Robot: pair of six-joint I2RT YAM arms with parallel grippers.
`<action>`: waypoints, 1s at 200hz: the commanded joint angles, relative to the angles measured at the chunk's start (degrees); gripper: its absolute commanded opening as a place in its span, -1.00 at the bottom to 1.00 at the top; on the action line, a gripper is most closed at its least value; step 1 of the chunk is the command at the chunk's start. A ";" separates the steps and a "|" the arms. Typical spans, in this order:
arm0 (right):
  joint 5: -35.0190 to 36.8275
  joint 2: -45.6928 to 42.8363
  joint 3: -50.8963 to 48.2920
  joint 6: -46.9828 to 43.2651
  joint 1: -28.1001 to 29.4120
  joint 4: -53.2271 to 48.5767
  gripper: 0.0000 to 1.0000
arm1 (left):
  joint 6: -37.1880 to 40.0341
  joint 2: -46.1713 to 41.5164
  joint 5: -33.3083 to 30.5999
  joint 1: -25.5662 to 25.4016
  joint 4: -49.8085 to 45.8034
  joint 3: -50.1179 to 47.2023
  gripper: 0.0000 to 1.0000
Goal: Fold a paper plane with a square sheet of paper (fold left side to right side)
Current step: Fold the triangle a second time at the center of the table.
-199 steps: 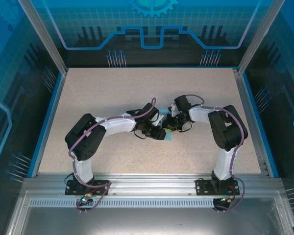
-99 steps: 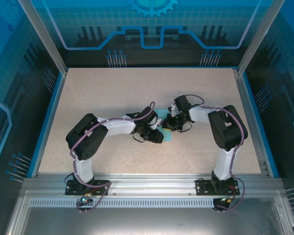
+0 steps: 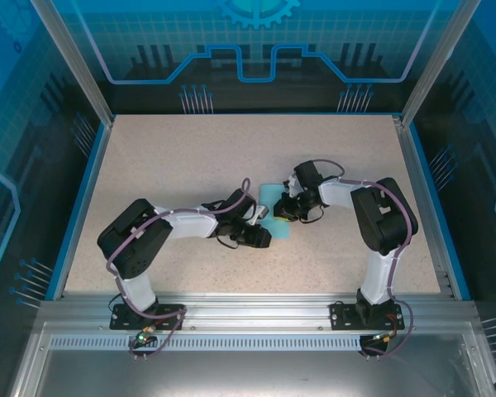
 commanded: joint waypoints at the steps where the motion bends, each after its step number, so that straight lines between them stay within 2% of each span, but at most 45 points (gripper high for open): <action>1: 2.27 2.10 -1.21 -0.97 0.10 -4.99 -0.74 | -1.92 -4.83 3.42 0.45 0.54 0.16 -0.24; 26: 2.13 2.18 -1.34 -0.90 0.10 -4.80 -0.74 | -2.27 -5.12 3.55 1.42 0.94 1.84 -0.21; 92: 2.10 2.18 -1.30 -0.89 0.10 -4.82 -0.74 | -0.12 4.26 2.13 2.23 -2.50 7.73 -0.21; 152: 2.02 2.11 -1.23 -1.36 0.11 -5.15 -0.74 | -1.04 5.60 -1.24 2.26 -2.77 4.74 -0.27; 200: 2.04 2.13 -1.12 -1.56 0.08 -5.26 -0.74 | -5.27 4.44 1.72 3.77 3.82 -1.20 -0.35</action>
